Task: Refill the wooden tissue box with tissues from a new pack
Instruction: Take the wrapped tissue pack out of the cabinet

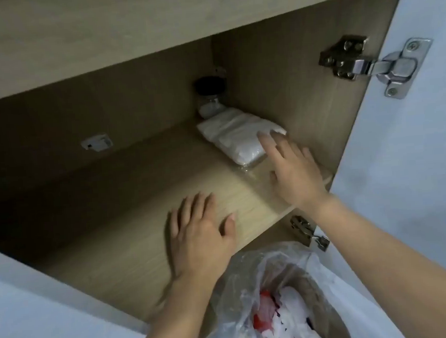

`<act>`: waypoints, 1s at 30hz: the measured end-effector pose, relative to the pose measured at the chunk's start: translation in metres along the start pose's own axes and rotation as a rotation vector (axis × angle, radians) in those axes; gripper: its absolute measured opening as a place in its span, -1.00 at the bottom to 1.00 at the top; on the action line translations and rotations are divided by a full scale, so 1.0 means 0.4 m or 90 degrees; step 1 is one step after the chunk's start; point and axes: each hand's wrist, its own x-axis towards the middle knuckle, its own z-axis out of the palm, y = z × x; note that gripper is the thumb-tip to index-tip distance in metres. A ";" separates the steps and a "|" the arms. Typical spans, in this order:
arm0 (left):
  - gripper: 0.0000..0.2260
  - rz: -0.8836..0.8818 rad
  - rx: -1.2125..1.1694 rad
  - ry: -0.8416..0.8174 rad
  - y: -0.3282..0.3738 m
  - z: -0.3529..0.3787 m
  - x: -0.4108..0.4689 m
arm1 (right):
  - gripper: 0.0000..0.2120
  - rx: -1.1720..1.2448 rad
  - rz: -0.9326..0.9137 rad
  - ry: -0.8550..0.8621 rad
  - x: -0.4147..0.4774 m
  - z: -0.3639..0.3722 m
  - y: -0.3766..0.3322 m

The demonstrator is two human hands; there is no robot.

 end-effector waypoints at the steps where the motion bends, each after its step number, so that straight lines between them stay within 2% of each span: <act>1: -0.42 -0.001 0.000 0.006 -0.001 0.002 0.002 | -0.21 -0.008 -0.011 0.010 0.019 0.011 0.003; 7: -0.44 0.003 -0.001 0.015 0.000 0.013 0.010 | -0.48 -0.051 -0.075 -0.002 0.111 0.060 0.007; 10: -0.45 0.004 -0.007 0.015 -0.001 0.013 0.009 | -0.52 -0.083 -0.082 -0.067 0.117 0.077 0.021; 14: -0.44 -0.006 -0.015 0.012 0.001 0.011 0.009 | -0.54 -0.096 -0.110 -0.018 0.074 0.059 0.014; 17: -0.44 -0.008 -0.019 0.015 0.000 0.009 0.008 | -0.50 -0.135 -0.152 0.015 0.019 0.030 0.001; 23: -0.46 -0.018 -0.053 0.005 0.000 0.005 0.006 | -0.32 -0.161 -0.168 -0.041 -0.094 -0.044 -0.018; 27: -0.44 -0.018 -0.060 0.008 0.003 0.004 0.003 | -0.32 -0.152 -0.193 -0.176 -0.129 -0.135 -0.036; 30: -0.43 -0.019 -0.058 0.011 0.004 0.003 0.003 | -0.36 0.044 -0.127 -0.375 -0.081 -0.218 -0.021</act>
